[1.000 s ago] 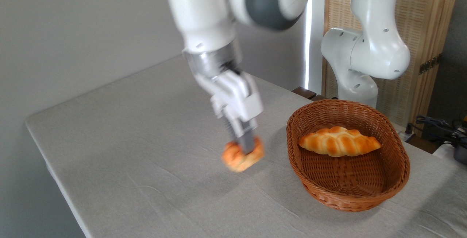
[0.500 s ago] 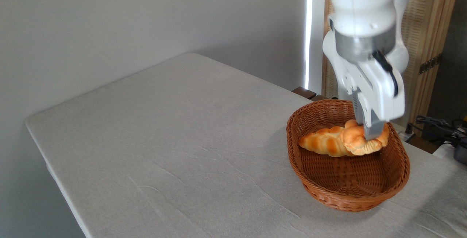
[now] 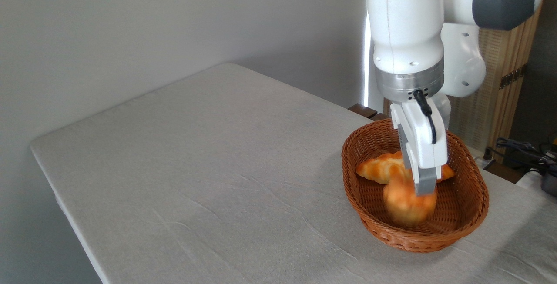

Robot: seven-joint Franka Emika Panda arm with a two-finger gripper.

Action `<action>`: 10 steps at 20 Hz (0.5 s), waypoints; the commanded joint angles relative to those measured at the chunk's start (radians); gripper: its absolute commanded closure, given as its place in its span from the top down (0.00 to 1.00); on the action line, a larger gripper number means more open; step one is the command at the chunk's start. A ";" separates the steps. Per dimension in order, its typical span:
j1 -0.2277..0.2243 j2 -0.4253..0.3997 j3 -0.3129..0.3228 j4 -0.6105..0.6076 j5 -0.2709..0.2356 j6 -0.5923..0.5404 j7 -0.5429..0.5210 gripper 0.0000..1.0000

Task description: Put bread into the basket

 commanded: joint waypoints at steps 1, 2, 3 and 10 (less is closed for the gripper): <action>-0.008 0.004 -0.001 0.001 0.014 0.006 0.003 1.00; -0.008 0.003 -0.005 0.004 0.005 0.005 -0.002 1.00; -0.008 0.003 -0.018 0.016 -0.010 0.003 -0.007 1.00; 0.035 0.165 -0.359 0.328 -0.259 -0.006 -0.576 1.00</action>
